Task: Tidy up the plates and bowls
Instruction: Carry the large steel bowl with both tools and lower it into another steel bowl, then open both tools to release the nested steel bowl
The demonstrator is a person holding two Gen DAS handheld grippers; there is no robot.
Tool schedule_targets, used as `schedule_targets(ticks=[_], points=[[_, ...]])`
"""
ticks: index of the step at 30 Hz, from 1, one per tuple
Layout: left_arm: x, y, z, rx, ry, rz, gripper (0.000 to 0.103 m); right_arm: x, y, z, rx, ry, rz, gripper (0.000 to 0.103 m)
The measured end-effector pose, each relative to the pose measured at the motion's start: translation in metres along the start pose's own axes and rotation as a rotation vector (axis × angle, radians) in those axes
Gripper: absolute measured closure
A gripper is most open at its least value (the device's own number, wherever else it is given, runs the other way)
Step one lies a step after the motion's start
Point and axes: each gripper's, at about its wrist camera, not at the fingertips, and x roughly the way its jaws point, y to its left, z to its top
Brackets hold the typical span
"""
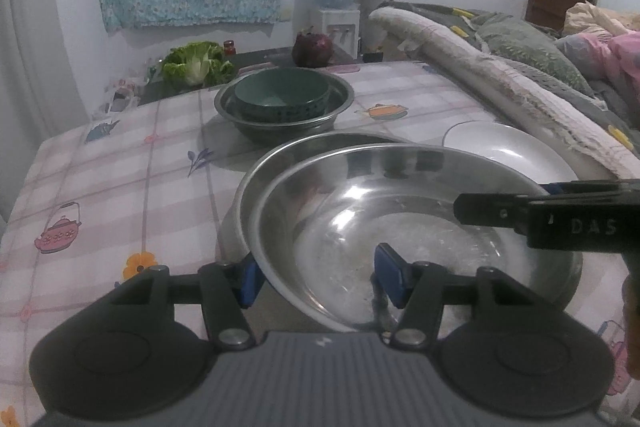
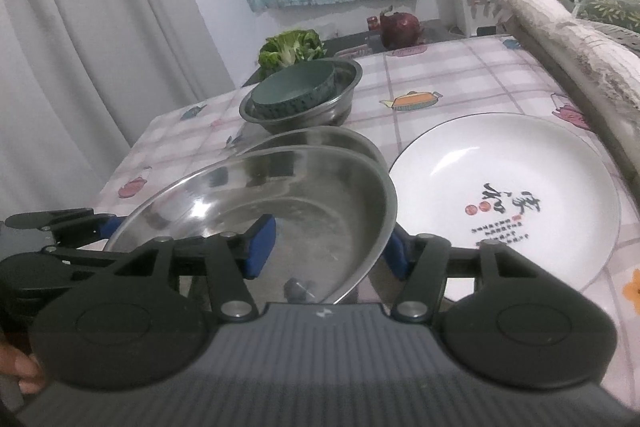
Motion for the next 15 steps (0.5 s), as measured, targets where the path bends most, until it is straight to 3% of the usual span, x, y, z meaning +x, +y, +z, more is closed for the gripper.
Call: schedule_targets(ticks=[10, 15], points=[[0.016, 0.007, 0.001, -0.011, 0.022, 0.008, 0.042, 0.020, 0.003, 0.003, -0.016, 0.017, 0.000, 0.038], [0.017, 0.016, 0.002, -0.037, 0.020, 0.033, 0.036, 0.020, 0.006, 0.008, -0.042, -0.011, -0.015, 0.026]])
